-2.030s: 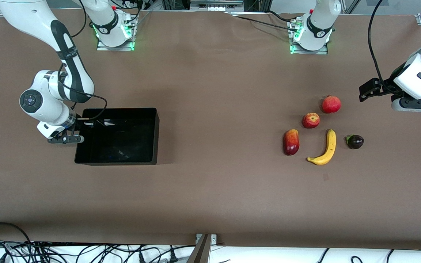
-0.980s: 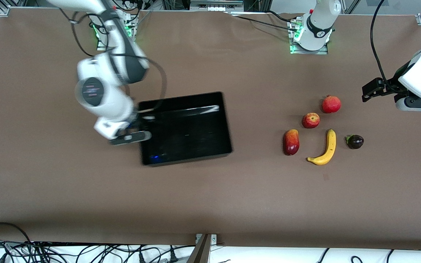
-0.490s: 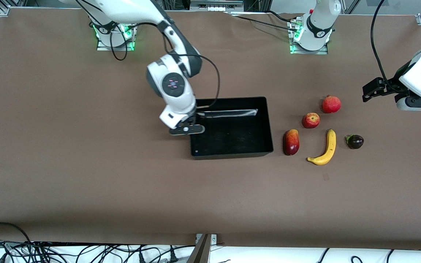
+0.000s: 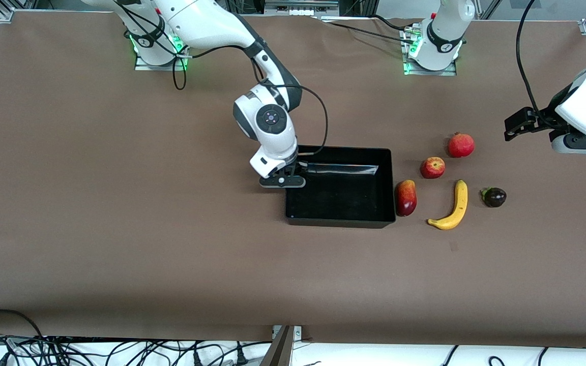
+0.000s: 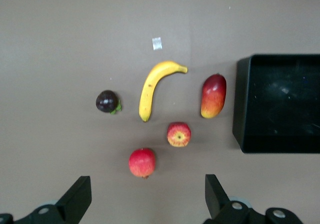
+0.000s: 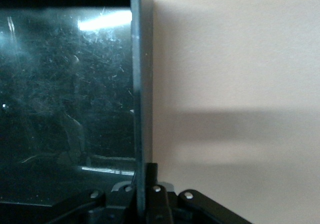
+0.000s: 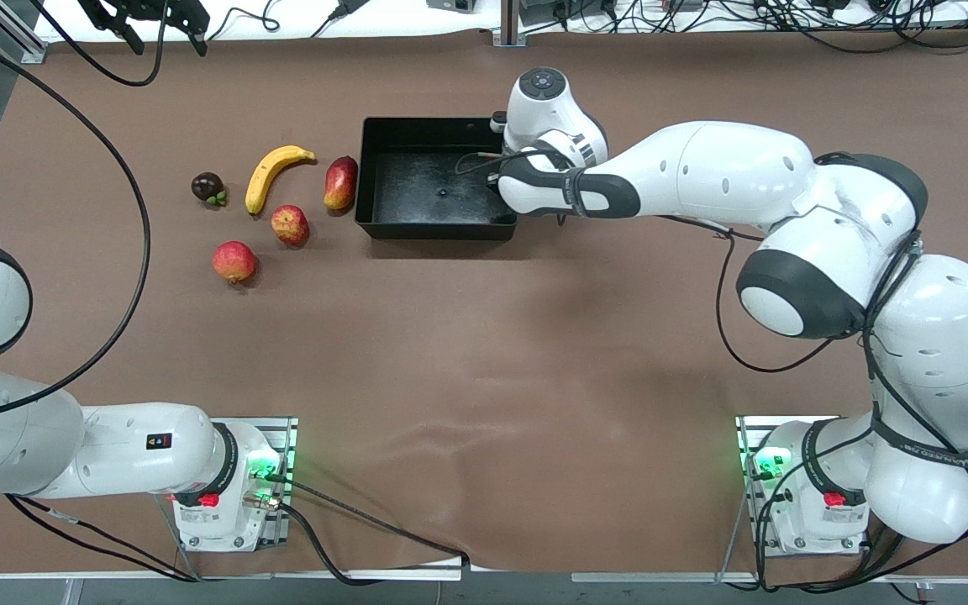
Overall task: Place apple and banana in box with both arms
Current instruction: 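Slide the black box toward the fruit with the right gripper, then release the box and withdraw the right gripper while the left gripper reaches the apple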
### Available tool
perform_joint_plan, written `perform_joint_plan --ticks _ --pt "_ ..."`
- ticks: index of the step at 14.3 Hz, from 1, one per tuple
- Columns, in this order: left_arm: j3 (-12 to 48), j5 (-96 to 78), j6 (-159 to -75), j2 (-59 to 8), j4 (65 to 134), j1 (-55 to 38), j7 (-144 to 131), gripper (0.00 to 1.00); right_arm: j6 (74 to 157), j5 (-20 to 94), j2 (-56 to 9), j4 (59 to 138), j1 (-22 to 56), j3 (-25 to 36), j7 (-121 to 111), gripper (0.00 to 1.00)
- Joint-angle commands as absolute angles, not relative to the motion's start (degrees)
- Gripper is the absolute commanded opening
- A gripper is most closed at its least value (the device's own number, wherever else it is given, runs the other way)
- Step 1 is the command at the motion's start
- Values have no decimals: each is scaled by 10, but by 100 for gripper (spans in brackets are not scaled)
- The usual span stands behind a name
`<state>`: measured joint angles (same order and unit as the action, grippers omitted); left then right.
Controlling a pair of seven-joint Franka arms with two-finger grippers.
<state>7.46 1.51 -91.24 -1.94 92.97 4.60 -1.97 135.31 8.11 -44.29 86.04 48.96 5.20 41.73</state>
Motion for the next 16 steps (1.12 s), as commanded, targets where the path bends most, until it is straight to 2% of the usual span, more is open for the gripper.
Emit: perform_joint_plan --ticks 1,2,3,4,7,11,16 --pt "75 4 -871 -22 923 46 -7 100 1354 92 -454 836 497 53 428 38" --pt "75 3 -861 -24 923 43 -9 100 1352 91 -454 836 496 54 423 56" --pt "76 3 -860 -27 923 40 -13 100 1348 91 -451 836 491 54 420 83" --pt "76 5 -864 -31 924 39 -14 100 1347 92 -447 835 491 55 419 100" --pt "76 4 -863 -53 925 38 -7 100 1298 87 -425 811 482 61 418 100" --pt "76 4 -860 -91 925 22 -8 100 1113 91 -360 735 422 108 341 100" --pt "81 9 -860 -149 931 -3 5 100 972 119 -229 747 311 109 244 100"
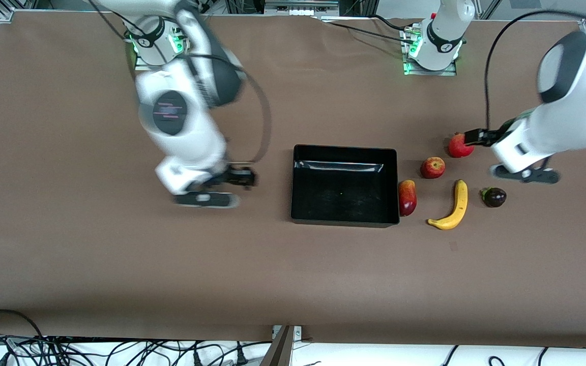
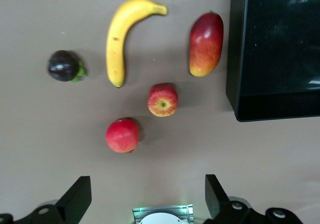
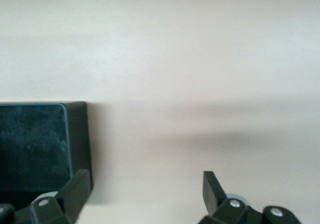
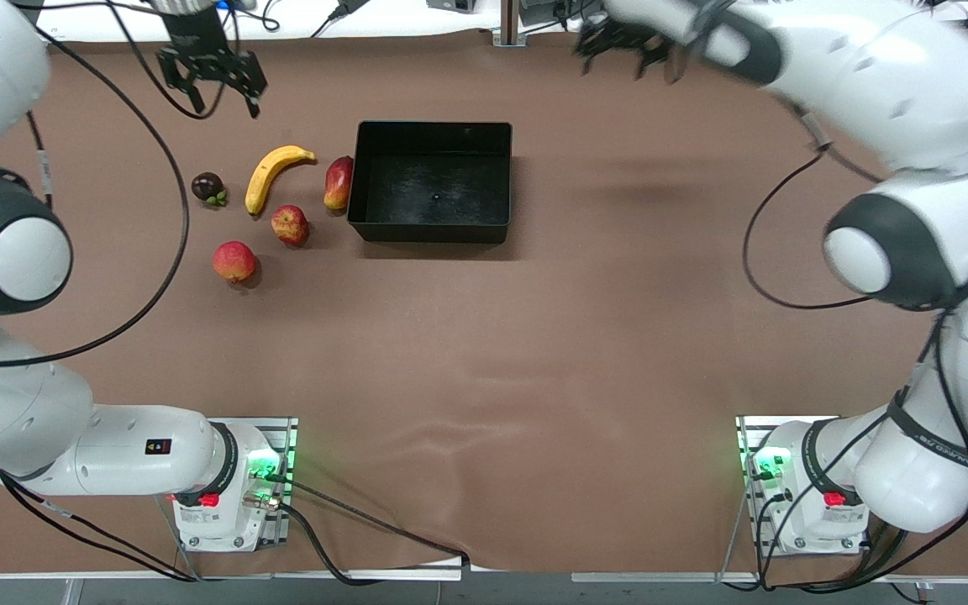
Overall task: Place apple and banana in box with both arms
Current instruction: 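Release the box and withdraw the right gripper while the left gripper reaches the apple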
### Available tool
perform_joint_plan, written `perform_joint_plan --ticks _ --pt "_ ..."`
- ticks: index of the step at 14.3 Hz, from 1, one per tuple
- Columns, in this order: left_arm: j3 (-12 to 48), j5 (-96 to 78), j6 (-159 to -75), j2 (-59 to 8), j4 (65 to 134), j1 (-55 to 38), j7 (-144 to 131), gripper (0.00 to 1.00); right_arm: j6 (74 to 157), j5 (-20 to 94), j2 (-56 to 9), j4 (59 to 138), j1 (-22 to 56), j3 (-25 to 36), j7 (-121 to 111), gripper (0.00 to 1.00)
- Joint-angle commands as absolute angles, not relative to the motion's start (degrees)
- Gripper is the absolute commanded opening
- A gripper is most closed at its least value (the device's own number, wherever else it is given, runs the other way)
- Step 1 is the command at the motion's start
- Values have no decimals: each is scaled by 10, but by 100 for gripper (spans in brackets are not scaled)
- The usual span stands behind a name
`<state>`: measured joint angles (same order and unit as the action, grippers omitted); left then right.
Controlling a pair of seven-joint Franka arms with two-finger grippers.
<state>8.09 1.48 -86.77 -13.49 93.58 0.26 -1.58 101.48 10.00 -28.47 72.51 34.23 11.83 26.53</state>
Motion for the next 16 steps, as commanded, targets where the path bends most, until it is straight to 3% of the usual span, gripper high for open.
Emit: perform_joint_plan --ticks 1,6,9,14,16 --pt "86 9 -861 -152 948 -10 31 100 956 119 -207 758 303 111 223 100" --pt "112 11 -939 -142 1076 -9 81 100 958 106 -34 929 264 142 122 100" --pt "113 53 -1060 -133 1156 -11 107 100 940 52 1 958 245 136 82 100" --pt "118 130 -1257 -141 1267 -2 107 100 938 32 4 955 86 -5 42 100" --pt "117 142 -1297 -155 1280 3 107 100 932 25 9 954 60 -28 36 100"
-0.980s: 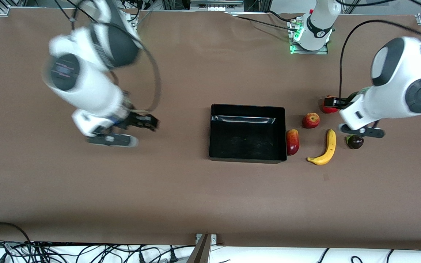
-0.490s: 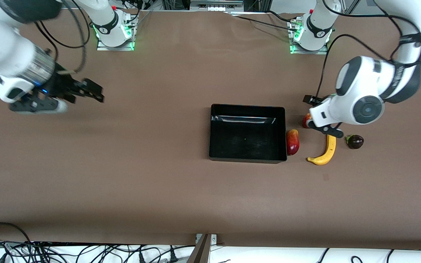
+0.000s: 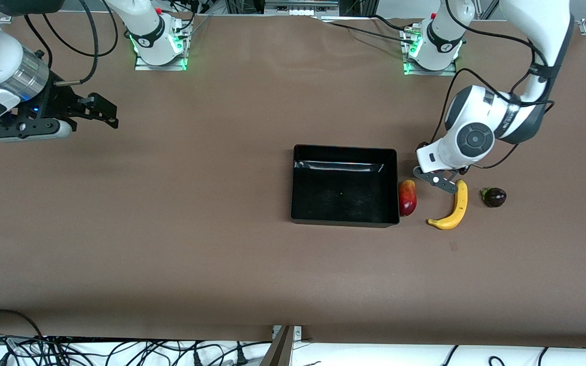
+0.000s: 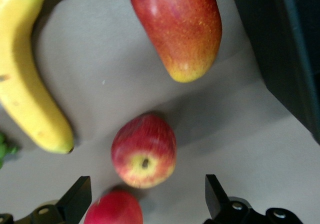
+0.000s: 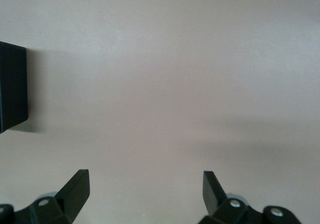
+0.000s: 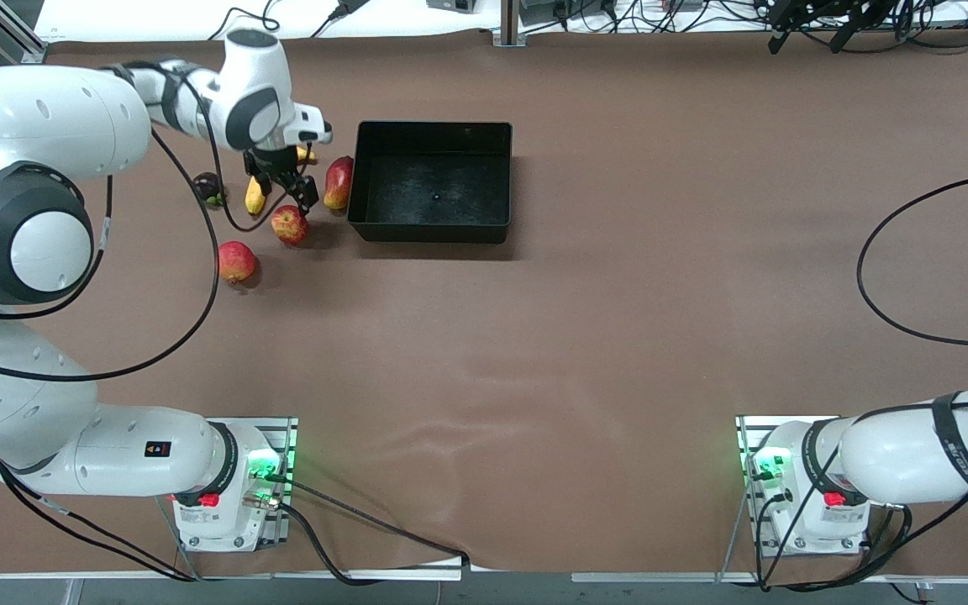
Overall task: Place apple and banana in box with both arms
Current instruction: 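Grasp the red apple beside the mango with the left gripper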
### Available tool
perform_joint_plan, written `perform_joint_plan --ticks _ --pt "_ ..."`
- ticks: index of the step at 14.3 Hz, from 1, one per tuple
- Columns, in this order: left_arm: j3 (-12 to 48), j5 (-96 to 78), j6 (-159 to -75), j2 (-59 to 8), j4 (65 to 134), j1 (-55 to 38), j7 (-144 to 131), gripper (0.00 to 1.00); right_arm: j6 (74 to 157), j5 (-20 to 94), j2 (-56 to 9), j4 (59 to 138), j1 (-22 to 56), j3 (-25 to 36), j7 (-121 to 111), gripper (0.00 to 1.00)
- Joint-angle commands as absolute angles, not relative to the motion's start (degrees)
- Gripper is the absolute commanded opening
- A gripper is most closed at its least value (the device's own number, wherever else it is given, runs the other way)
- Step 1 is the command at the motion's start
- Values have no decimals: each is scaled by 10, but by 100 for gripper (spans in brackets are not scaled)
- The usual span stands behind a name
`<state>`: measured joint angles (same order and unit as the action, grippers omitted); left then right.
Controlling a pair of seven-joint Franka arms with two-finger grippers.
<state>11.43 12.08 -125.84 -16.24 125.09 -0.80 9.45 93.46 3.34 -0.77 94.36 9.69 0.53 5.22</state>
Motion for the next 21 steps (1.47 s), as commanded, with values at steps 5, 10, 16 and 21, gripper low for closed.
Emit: perform_joint_plan --ticks 5,10,16,21 --pt "118 176 -1331 -193 1279 29 107 100 926 13 -2 935 62 -27 36 100" --pt "119 177 -1327 -213 1271 29 109 29 925 0 -2 926 61 -23 34 100" --pt "148 106 -1200 -167 1189 25 102 2 926 3 -3 912 60 -23 43 100" --pt "214 17 -1083 -196 1042 4 -101 3 925 -1 -3 912 60 -23 44 100"
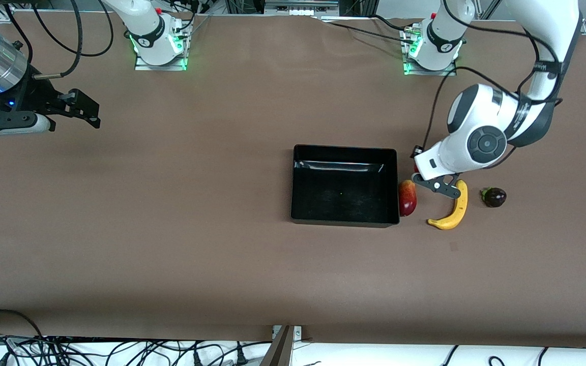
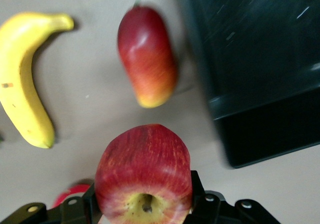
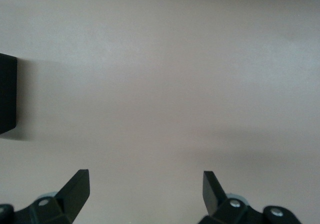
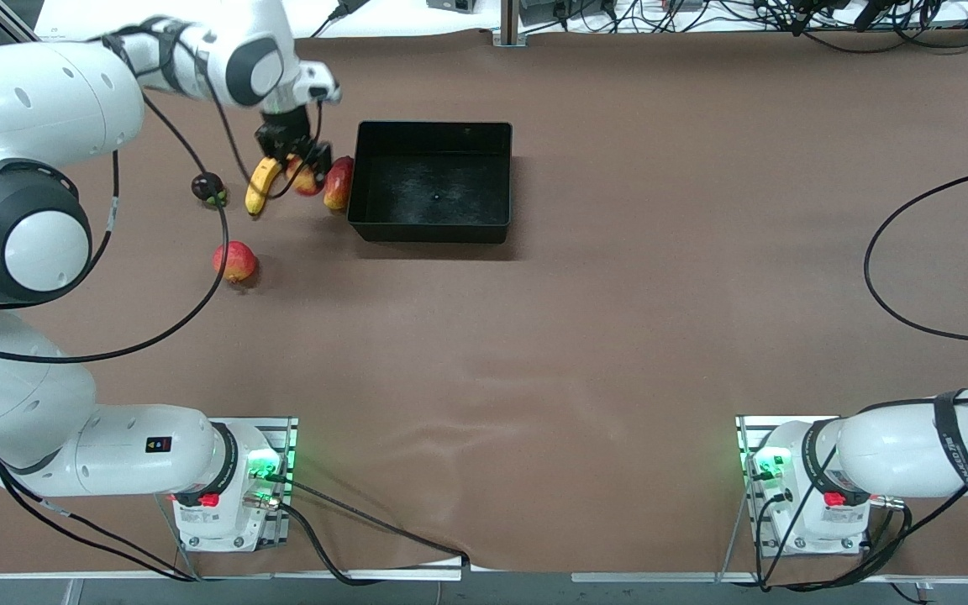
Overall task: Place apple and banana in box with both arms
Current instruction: 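Carry the red apple into the black box and open the left gripper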
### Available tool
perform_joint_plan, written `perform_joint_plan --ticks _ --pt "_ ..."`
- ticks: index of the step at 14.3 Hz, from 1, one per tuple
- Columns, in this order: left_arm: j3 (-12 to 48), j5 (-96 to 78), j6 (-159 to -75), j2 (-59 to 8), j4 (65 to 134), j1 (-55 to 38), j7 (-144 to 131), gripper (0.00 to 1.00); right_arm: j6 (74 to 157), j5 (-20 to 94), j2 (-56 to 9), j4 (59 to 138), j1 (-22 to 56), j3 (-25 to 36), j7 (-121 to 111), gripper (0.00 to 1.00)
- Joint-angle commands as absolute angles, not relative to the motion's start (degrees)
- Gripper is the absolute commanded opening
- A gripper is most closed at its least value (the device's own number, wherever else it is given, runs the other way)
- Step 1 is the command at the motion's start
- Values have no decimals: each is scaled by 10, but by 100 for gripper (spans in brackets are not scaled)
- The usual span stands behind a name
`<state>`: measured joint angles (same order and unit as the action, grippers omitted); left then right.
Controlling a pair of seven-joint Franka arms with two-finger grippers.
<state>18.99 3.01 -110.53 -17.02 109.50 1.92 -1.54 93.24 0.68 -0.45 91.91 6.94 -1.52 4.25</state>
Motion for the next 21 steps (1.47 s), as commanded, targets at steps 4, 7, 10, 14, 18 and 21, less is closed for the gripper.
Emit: perform_joint_plan --ticks 4,7,10,14,18,21 --pt "219 25 -1090 -279 971 -61 -232 2 925 0 -3 912 60 -23 43 100" --pt "217 31 -1111 -338 962 -76 -227 5 925 4 -3 912 60 -23 46 100" --pt "217 40 -1121 -365 963 -77 -228 12 924 6 -2 912 61 -23 46 100" --pt "218 40 -1122 -382 966 -77 -234 99 924 7 -2 912 61 -23 47 100" --pt "216 40 -1079 -354 945 -70 -243 100 923 8 -1 912 61 -24 46 100" --pt "189 85 -966 -333 854 -62 -235 100 923 8 -2 912 61 -24 46 100"
